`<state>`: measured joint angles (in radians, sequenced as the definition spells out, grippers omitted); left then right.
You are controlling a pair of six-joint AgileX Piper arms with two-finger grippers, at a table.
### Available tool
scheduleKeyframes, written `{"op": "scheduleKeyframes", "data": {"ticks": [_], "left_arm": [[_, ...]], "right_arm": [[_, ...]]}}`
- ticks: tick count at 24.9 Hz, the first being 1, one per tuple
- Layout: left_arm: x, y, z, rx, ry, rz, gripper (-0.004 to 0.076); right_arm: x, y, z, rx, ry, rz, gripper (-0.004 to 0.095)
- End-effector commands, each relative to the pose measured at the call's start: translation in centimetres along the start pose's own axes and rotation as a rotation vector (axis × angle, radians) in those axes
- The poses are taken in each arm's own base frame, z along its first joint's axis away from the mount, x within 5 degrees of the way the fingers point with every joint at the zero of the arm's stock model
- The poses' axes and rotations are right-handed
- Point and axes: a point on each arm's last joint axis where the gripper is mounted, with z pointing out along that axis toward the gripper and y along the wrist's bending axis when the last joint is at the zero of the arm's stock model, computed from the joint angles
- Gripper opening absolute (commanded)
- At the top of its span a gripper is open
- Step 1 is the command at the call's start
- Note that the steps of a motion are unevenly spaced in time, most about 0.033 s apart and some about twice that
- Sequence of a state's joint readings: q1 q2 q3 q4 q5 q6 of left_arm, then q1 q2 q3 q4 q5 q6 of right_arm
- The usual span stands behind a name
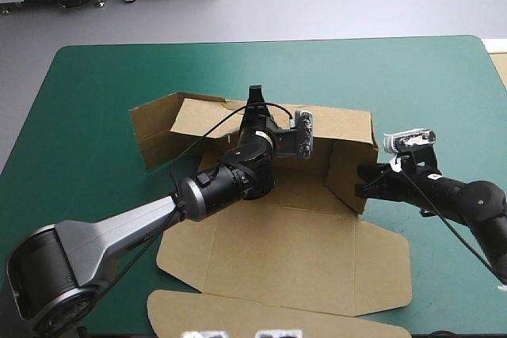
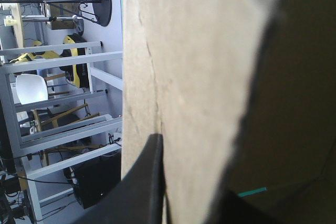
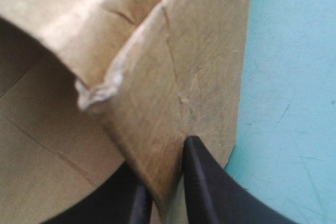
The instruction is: Fold the box
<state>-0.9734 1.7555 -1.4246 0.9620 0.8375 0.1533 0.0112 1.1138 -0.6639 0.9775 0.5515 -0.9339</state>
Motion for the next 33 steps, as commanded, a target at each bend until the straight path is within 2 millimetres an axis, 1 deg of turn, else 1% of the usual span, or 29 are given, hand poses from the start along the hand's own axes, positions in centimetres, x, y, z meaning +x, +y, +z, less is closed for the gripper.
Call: {"op": "scheduleKeyframes", "data": {"ticks": [1,2,10,13,16,20,22,23,25,26,27,28,29,30,33], "left_arm": [[1.6,-0.9,-0.3,0.12,0.121,-0.096,-0.0009],[1.6,-0.9,-0.3,0.12,0.121,-0.096,-0.0009],[1.6,-0.9,-0.3,0.12,0.119,-0.096,-0.0008],[1.5,-0.9,-0.3,0.121,0.114,-0.059,0.0028],[1.5,-0.9,-0.3,0.121,0.109,-0.043,0.0129],[1.5,-0.9,-0.3,0.121,0.109,-0.043,0.0326],[1.7,-0.8,-0.7,0.124,0.132,-0.046,0.0394],[1.8,-0.7,-0.9,0.122,0.134,-0.048,0.0393],[2.1,0.1,-2.6,0.103,0.116,-0.066,0.0393],[2.1,0.6,-4.4,0.087,0.081,-0.08,0.0393],[2.0,0.7,-5.3,0.08,0.067,-0.086,0.0393],[2.0,1.0,-7.2,0.067,0.04,-0.101,0.0393],[2.0,1.0,-7.9,0.063,0.03,-0.112,0.0393],[2.0,1.1,-9.6,0.063,0.006,-0.125,0.0393],[1.7,0.3,-13.0,0.115,-0.069,-0.14,0.0393]], "right_arm": [[-1.4,-0.5,-0.4,0.069,-0.094,0.01,0.0012],[-1.4,-0.5,-0.4,0.069,-0.094,0.01,-0.0018],[-1.4,-0.4,-0.4,0.061,-0.087,0.008,-0.0013],[-1.2,-0.4,-0.4,0.054,-0.072,-0.006,-0.0013],[-1.1,-0.3,-0.4,0.051,-0.053,-0.028,-0.0013],[-1.0,-0.3,-0.4,0.045,-0.046,-0.032,-0.0013],[-1.0,-0.3,-0.4,0.045,-0.046,-0.032,-0.0013],[-1.0,-0.3,-0.4,0.042,-0.044,-0.032,-0.0013],[-1.0,-0.3,-0.4,0.041,-0.042,-0.034,-0.0012],[-1.0,-0.3,-0.4,0.041,-0.042,-0.034,-0.0012],[-1.0,-0.3,-0.4,0.041,-0.042,-0.034,-0.0012],[-1.0,-0.3,-0.4,0.042,-0.041,-0.036,-0.0013],[-1.0,-0.3,-0.4,0.042,-0.041,-0.036,-0.0012],[-1.0,-0.3,-0.4,0.04,-0.04,-0.036,-0.0012],[-1.0,-0.3,-0.4,0.041,-0.04,-0.036,-0.0012]]}}
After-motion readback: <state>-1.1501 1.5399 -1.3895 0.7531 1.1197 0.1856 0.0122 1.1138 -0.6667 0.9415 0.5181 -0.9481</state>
